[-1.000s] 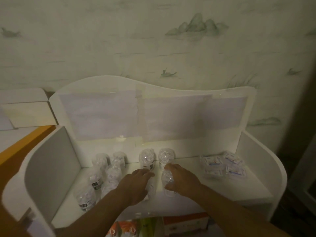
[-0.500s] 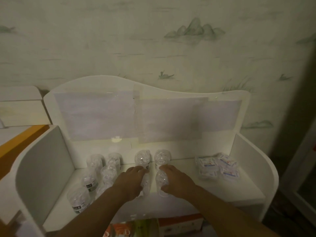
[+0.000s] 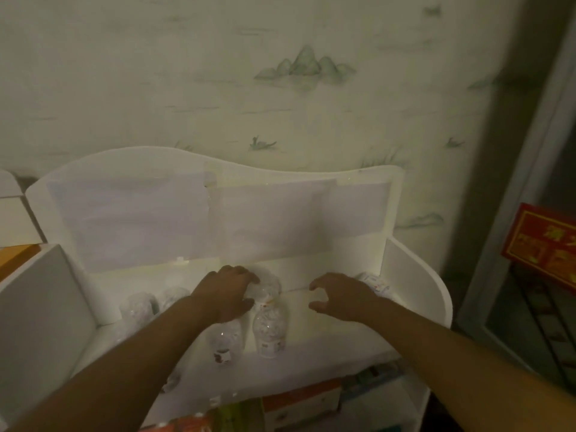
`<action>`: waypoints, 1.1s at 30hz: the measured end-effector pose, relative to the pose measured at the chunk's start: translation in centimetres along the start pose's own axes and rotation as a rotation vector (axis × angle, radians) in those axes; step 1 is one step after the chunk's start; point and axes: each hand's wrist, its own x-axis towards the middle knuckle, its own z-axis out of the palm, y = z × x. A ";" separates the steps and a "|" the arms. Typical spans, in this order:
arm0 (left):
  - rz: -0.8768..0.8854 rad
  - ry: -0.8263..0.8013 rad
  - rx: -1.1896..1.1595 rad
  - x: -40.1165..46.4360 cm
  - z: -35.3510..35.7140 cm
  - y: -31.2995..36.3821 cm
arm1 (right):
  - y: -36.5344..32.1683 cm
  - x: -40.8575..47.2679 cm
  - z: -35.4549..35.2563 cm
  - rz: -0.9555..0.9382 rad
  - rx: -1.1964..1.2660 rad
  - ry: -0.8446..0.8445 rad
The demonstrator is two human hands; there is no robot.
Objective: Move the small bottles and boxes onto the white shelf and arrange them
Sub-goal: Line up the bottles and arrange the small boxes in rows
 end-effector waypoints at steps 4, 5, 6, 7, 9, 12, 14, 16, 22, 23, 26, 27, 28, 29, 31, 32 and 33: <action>0.057 0.004 -0.007 2.1 -0.2 3.0 | 3.5 -0.2 -1.4 0.038 -0.015 0.026; 0.074 -0.001 -0.005 2.7 0.0 3.9 | 4.5 0.0 -1.6 0.052 -0.010 0.034; 0.093 -0.010 0.003 3.5 0.2 4.7 | 5.5 0.2 -1.8 0.068 -0.008 0.037; 0.108 -0.020 0.013 4.3 0.5 5.6 | 6.5 0.4 -1.9 0.088 -0.010 0.035; 0.115 -0.036 0.020 6.0 1.0 7.4 | 8.7 0.8 -2.0 0.135 -0.016 0.036; 0.118 -0.084 0.009 8.5 1.9 10.2 | 12.1 1.5 -1.8 0.201 0.001 0.015; 0.128 -0.131 0.005 9.8 2.9 11.8 | 14.0 2.1 -1.5 0.216 0.016 -0.006; 0.133 -0.164 -0.007 11.0 4.0 13.1 | 15.4 2.8 -0.8 0.222 0.032 -0.022; 0.115 -0.265 -0.079 13.4 6.5 15.6 | 18.4 4.4 1.3 0.244 0.064 -0.159; 0.113 -0.295 -0.076 13.7 7.1 15.9 | 18.6 4.4 1.8 0.240 0.089 -0.181; 0.096 -0.323 -0.037 15.1 8.2 16.4 | 18.9 4.5 3.2 0.212 0.133 -0.227; 0.091 -0.317 -0.017 15.7 8.2 16.4 | 19.2 4.6 3.5 0.214 0.142 -0.228; 0.087 -0.320 0.004 16.4 8.3 16.4 | 19.5 4.7 3.8 0.216 0.152 -0.222; 0.082 -0.336 0.021 17.0 8.3 16.3 | 19.8 4.8 4.0 0.218 0.165 -0.214; 0.060 -0.393 0.013 17.8 8.7 16.1 | 20.3 4.8 4.4 0.219 0.182 -0.198; 0.045 -0.413 -0.012 18.1 8.9 16.0 | 20.3 4.8 4.6 0.219 0.190 -0.191; 0.034 -0.414 -0.037 18.2 9.1 15.8 | 20.4 4.8 4.8 0.216 0.198 -0.182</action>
